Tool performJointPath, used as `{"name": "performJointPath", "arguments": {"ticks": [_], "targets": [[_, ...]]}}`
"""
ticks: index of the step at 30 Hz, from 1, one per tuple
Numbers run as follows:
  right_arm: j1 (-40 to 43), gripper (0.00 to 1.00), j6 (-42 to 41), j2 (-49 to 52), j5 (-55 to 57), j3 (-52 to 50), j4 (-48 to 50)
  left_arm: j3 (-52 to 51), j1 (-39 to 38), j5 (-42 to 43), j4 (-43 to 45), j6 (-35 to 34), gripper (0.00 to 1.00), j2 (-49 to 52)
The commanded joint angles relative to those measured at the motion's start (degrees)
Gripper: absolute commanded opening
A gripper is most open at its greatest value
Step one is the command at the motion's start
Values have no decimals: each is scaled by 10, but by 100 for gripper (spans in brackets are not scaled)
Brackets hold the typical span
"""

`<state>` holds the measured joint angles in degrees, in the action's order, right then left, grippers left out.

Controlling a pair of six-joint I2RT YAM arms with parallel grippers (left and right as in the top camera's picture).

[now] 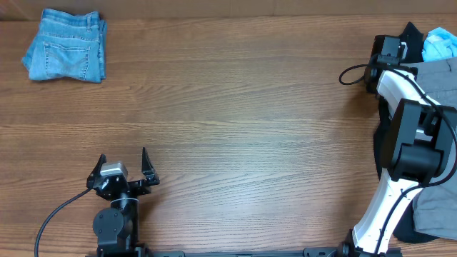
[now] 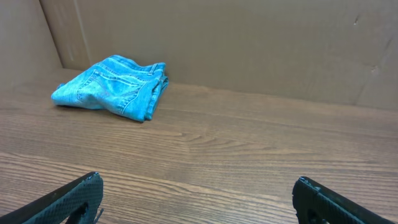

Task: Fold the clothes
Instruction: 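Reach the right gripper to the grey-green shorts on the right pile, then grasp the waistband of the grey-green shorts with the right gripper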

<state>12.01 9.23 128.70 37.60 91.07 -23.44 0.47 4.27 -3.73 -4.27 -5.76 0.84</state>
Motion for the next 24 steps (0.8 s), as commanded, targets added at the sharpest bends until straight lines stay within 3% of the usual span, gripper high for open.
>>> {"name": "performJointPath", "arguments": {"ticks": [1, 24], "targets": [[9, 88, -2, 3, -5, 15, 1, -2, 6, -5, 2, 7, 100, -6], [37, 89, -5, 7, -58, 15, -9, -2, 6, -5, 2, 7, 100, -6]]}}
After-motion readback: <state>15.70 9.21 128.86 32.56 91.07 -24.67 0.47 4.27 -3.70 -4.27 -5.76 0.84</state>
